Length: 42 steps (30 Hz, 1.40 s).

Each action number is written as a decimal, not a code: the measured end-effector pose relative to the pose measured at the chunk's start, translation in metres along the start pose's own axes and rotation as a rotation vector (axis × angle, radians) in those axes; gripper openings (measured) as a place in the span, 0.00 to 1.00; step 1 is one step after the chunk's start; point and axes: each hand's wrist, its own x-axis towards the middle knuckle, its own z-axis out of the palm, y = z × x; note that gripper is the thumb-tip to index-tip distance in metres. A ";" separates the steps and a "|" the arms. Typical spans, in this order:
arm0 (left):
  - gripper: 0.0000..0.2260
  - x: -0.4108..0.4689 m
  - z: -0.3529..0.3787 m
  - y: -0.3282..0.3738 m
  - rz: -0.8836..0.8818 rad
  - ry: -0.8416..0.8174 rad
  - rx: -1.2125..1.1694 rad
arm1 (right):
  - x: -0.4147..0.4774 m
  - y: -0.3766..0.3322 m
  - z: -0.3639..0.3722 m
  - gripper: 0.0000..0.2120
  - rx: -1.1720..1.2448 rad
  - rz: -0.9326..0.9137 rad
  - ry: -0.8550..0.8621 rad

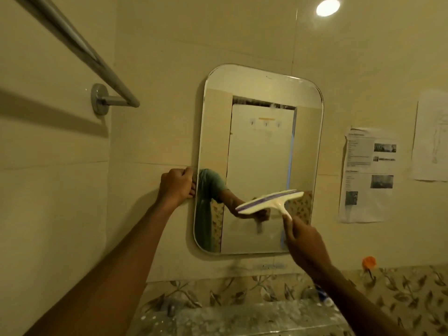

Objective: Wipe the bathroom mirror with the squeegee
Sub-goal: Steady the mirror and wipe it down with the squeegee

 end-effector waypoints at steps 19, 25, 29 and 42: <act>0.26 0.071 -0.008 0.105 0.133 0.086 -0.162 | 0.175 -0.104 -0.034 0.33 -0.126 -0.520 0.037; 0.28 0.081 -0.013 0.107 0.073 0.003 -0.220 | 0.206 -0.077 -0.067 0.26 -0.311 -0.532 0.051; 0.29 0.081 -0.015 0.113 0.076 -0.016 -0.186 | 0.202 -0.020 -0.093 0.27 -0.427 -0.434 0.065; 0.32 0.091 0.001 0.136 0.131 0.234 -0.195 | 0.276 -0.146 -0.100 0.23 -0.463 -0.664 0.252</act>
